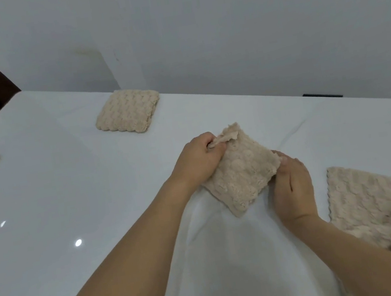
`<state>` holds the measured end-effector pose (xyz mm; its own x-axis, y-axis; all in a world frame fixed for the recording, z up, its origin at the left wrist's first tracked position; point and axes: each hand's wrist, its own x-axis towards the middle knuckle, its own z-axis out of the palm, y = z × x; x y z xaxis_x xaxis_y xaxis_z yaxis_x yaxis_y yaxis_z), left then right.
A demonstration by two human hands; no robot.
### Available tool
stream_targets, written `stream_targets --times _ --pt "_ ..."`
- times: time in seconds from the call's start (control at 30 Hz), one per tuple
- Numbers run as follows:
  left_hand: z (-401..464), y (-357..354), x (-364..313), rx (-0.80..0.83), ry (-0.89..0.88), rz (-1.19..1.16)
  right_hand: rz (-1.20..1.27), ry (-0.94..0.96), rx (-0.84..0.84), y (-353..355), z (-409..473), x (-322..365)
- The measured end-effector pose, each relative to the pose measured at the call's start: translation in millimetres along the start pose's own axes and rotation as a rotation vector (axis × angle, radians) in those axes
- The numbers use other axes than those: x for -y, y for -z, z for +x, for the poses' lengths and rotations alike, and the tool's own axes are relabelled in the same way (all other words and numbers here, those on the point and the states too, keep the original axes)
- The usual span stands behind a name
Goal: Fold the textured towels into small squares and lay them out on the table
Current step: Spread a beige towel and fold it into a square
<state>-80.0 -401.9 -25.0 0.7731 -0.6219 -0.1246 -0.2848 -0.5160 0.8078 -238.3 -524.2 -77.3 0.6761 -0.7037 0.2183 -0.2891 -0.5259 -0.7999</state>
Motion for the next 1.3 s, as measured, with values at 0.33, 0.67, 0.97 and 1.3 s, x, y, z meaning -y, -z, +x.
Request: stream_targets --times 0.33,0.67,0.97,1.3 --pt "11 -30 12 -0.196 0.036 0.36 -0.128 0.026 -0.045 -4 9 0" --pt "24 -34 6 -0.122 -0.056 0.672 -0.361 -0.012 -0.163 -10 5 -4" --pt "35 -31 -5 0.028 -0.066 0.78 -0.402 -0.015 -0.154 -12 4 -1" --pt "45 -32 -5 -0.001 0.045 0.696 -0.398 -0.042 -0.097 -10 4 -2"
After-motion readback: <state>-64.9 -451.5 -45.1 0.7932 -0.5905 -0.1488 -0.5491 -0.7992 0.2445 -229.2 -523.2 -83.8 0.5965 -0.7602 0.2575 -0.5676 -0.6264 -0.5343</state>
